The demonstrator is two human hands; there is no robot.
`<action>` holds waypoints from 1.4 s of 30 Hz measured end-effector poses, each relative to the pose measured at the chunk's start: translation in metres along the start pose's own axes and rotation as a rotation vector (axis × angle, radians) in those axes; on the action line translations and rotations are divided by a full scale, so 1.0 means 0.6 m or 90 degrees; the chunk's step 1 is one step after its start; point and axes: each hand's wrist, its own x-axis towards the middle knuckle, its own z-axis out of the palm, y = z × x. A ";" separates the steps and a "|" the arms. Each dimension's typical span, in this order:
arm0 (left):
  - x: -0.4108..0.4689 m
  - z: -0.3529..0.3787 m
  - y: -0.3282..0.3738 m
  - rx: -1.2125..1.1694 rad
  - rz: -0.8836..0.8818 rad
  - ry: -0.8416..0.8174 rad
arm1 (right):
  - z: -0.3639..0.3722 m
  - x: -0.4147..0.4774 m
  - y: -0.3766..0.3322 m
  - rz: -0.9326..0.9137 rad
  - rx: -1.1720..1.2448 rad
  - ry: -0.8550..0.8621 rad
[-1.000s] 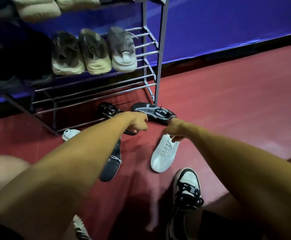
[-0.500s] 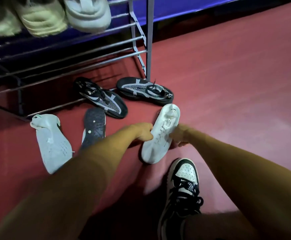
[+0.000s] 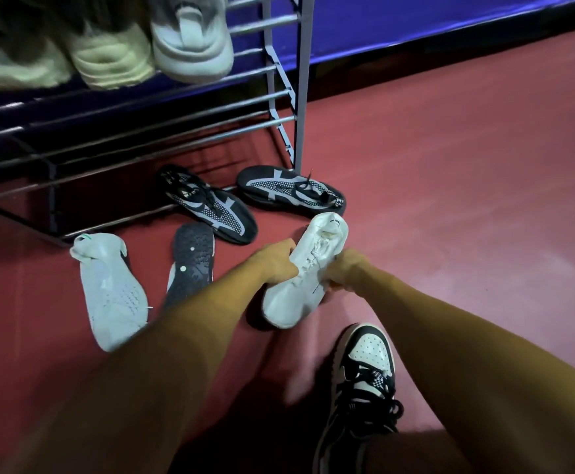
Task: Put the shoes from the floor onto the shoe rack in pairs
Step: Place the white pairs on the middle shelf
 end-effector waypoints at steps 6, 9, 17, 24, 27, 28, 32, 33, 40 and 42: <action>-0.098 -0.071 -0.006 -0.043 0.017 0.088 | -0.061 -0.099 -0.060 -0.064 -0.065 0.069; -0.156 -0.118 0.002 -0.058 0.055 0.139 | -0.107 -0.154 -0.083 -0.107 -0.009 0.072; -0.292 -0.235 0.027 -0.080 0.117 0.215 | -0.199 -0.301 -0.139 -0.191 0.116 0.116; -0.376 -0.326 0.040 -0.213 0.196 0.213 | -0.268 -0.419 -0.204 -0.262 0.163 0.168; -0.397 -0.354 0.039 -0.272 0.231 0.262 | -0.279 -0.426 -0.213 -0.268 0.195 0.182; -0.405 -0.361 0.034 -0.289 0.229 0.282 | -0.280 -0.422 -0.215 -0.272 0.234 0.171; -0.423 -0.371 0.000 -0.366 0.219 0.268 | -0.278 -0.401 -0.223 -0.318 0.429 0.124; -0.424 -0.373 -0.009 -0.382 0.219 0.257 | -0.279 -0.397 -0.227 -0.328 0.468 0.120; -0.439 -0.392 -0.048 -0.424 0.226 0.261 | -0.266 -0.391 -0.275 -0.361 0.594 0.099; -0.440 -0.394 -0.056 -0.430 0.218 0.272 | -0.262 -0.389 -0.289 -0.342 0.609 0.107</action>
